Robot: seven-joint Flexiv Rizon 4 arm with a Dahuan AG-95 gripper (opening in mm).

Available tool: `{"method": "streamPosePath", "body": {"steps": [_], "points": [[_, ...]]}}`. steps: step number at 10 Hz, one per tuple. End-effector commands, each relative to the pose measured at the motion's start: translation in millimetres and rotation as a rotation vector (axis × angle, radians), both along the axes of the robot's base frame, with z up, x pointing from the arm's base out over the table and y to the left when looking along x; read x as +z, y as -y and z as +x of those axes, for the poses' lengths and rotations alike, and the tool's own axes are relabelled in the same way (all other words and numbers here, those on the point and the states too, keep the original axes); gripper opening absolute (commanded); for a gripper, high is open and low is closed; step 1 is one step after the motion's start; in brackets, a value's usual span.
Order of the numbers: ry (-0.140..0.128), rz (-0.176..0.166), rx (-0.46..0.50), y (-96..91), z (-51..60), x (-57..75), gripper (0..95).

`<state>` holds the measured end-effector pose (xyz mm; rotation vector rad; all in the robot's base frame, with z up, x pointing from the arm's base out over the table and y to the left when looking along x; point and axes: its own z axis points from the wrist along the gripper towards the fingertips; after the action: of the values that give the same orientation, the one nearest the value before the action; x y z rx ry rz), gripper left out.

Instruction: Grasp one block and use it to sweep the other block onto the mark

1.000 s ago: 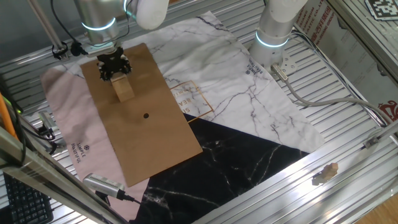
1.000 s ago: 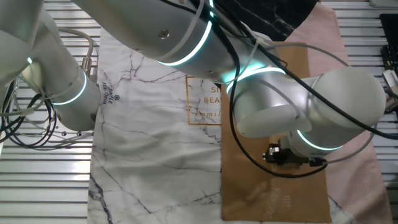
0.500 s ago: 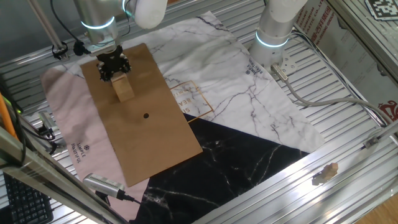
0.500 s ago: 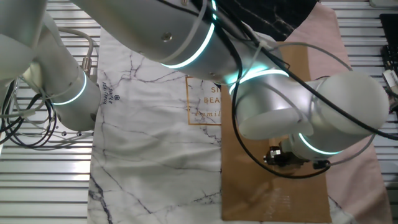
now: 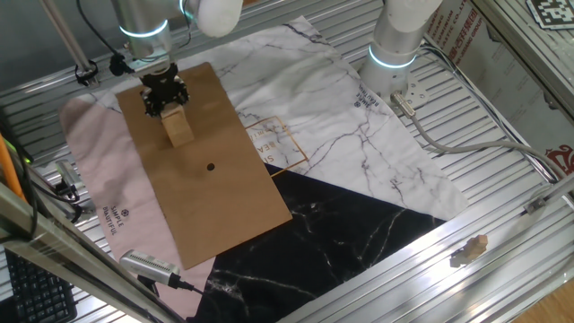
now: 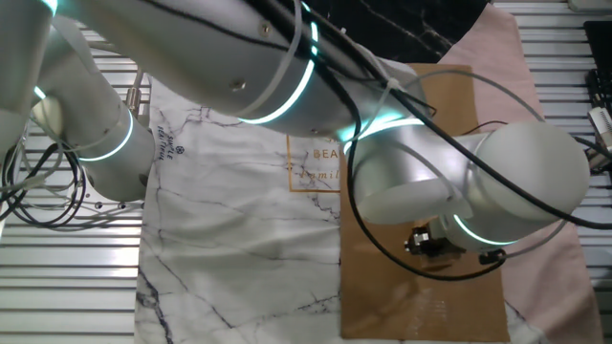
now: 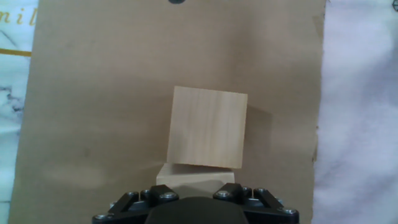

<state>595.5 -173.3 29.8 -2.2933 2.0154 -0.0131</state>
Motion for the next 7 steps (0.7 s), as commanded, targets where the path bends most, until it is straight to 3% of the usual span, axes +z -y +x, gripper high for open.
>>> {"method": "streamPosePath", "body": {"steps": [1, 6, 7], "points": [[0.004, 0.015, -0.012, -0.6, 0.6, -0.4, 0.0], [-0.01, 0.003, -0.03, -0.6, 0.6, -0.4, 0.0], [-0.023, 0.003, -0.05, -0.6, 0.6, -0.4, 0.0]]}}
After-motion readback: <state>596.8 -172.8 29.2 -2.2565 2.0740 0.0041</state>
